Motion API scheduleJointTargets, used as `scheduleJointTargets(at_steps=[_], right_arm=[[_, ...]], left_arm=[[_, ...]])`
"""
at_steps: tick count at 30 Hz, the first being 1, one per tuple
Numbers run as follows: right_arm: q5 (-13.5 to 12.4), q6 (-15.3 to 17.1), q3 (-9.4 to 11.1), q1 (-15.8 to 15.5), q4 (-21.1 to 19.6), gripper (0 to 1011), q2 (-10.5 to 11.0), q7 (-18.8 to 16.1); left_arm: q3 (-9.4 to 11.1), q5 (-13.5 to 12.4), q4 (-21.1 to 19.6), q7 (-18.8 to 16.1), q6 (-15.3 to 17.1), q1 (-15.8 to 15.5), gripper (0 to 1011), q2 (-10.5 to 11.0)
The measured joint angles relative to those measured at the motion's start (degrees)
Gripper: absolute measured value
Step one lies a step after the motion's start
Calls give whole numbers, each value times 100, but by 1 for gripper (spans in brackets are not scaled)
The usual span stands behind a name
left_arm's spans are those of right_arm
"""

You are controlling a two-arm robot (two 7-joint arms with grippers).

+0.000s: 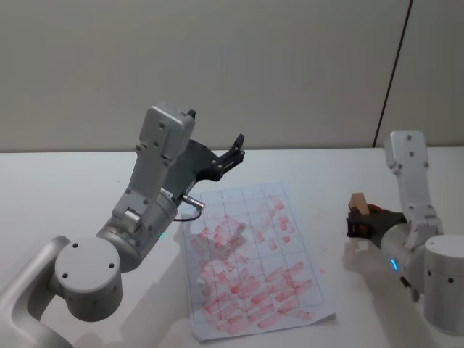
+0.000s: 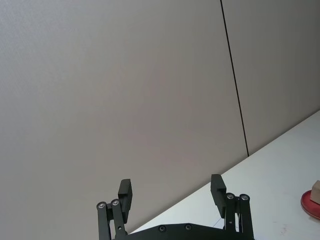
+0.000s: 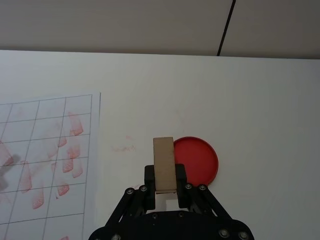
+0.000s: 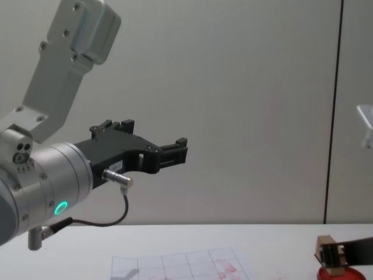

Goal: Use the one hand to pick up the stamp and affix it onto the A4 paper.

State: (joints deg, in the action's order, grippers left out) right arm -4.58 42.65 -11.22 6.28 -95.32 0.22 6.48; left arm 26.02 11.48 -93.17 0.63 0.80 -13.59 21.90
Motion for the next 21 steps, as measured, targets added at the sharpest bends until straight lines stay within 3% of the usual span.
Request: scheduleJointTargets(at_steps=[18, 21], right_arm=[[13, -186, 230, 215, 459, 223, 27, 30], [12, -215, 258, 243, 513, 288, 27, 28]], left_arm=[[0, 0, 0, 0, 0, 0, 1001, 0], [0, 0, 0, 0, 0, 0, 1001, 0]])
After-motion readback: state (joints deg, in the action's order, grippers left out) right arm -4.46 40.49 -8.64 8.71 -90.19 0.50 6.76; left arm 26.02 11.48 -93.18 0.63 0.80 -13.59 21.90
